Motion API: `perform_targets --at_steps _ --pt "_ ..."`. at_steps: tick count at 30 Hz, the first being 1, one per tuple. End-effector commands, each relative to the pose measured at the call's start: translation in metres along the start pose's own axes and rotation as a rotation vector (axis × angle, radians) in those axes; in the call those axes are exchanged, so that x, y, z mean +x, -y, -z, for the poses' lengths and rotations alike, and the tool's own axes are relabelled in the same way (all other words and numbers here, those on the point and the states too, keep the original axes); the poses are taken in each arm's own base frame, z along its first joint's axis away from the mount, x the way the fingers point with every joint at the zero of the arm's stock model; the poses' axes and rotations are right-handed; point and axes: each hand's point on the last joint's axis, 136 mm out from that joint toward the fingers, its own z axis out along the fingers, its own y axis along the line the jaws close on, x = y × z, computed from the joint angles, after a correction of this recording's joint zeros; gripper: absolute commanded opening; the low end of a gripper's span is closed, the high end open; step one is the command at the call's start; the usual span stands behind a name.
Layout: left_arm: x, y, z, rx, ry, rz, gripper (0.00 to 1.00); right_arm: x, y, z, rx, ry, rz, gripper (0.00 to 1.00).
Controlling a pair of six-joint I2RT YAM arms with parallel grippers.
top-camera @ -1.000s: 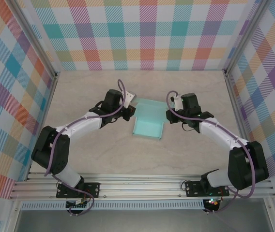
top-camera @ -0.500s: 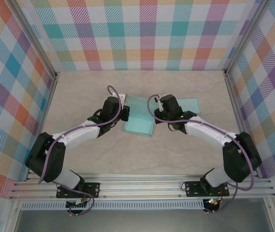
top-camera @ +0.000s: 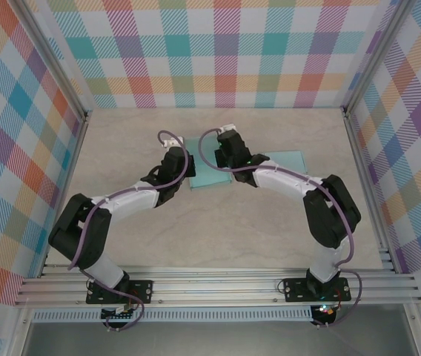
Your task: Fold the paper box
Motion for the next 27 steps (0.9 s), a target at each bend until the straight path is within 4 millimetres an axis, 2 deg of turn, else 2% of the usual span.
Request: perform_targets --at_steps 1,7,20,24,27 --pt "-0.007 0.012 -0.004 0.03 0.05 0.073 0.0 -0.013 -0.027 0.003 -0.044 0.084 -0.028 0.0" --pt "0.009 0.009 -0.008 0.033 0.028 0.116 0.0 0.001 -0.039 0.007 -0.048 0.1 -0.037 0.0" --pt "0.045 -0.005 -0.003 0.003 -0.004 0.125 0.0 0.049 -0.041 0.017 -0.062 0.058 -0.153 0.0" --pt "0.055 -0.008 -0.002 -0.005 -0.017 0.129 0.0 0.053 -0.043 0.018 -0.068 0.046 -0.2 0.0" --pt "0.061 -0.007 -0.001 -0.005 -0.025 0.122 0.0 0.047 -0.046 0.019 -0.079 0.052 -0.215 0.0"
